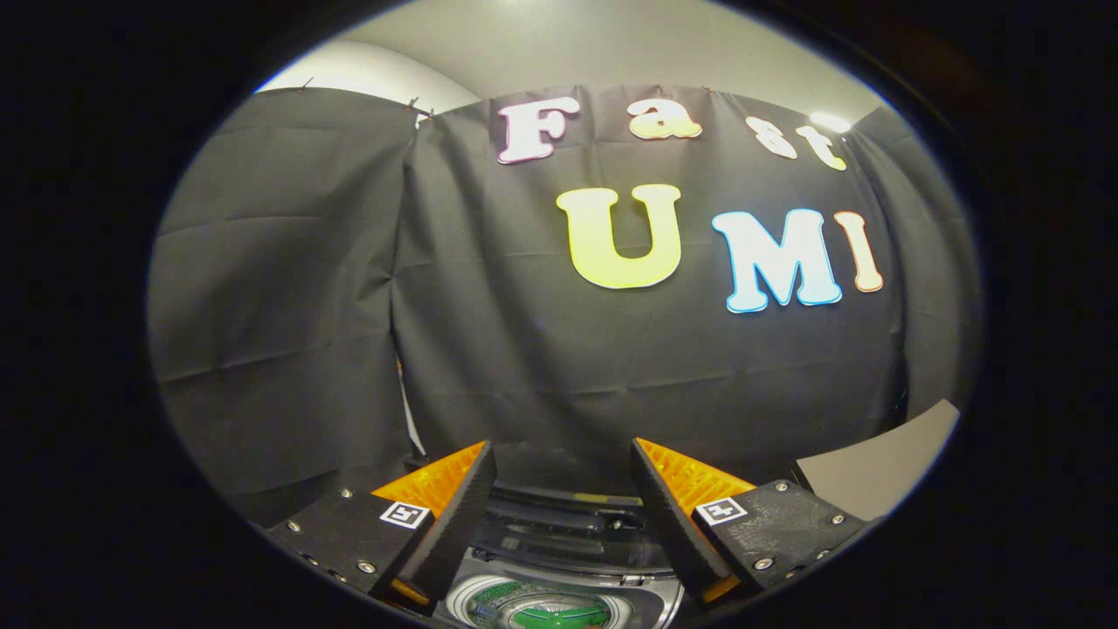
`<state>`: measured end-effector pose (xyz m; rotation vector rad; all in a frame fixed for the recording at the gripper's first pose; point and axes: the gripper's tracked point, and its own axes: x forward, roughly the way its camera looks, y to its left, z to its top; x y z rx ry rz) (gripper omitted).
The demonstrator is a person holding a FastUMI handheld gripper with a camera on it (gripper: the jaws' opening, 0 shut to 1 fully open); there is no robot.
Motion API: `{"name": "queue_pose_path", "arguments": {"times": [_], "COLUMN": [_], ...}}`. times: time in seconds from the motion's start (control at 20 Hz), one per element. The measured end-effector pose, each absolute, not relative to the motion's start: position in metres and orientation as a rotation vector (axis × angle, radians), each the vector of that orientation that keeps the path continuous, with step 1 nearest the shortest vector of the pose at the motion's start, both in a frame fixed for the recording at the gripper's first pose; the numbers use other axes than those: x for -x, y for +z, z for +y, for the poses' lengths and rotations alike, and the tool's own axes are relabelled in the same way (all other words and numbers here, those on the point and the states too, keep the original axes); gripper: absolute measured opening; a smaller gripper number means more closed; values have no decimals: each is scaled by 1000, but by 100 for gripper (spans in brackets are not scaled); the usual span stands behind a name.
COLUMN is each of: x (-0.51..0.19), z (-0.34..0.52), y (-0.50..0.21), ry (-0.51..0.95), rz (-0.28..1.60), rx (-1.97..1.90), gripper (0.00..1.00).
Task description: Put the clothes into the washing machine and then close the washing machine lid.
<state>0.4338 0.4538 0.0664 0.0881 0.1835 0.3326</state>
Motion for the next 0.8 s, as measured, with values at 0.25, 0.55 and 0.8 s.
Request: {"name": "queue_pose_path", "arguments": {"times": [0.25, 0.55, 0.8], "x": [-489, -514, -505], "z": [474, 502, 504], "y": [32, -17, -34], "ry": [279, 250, 231], "rz": [290, 441, 471], "rx": [-102, -119, -78], "gripper": [95, 96, 95]}}
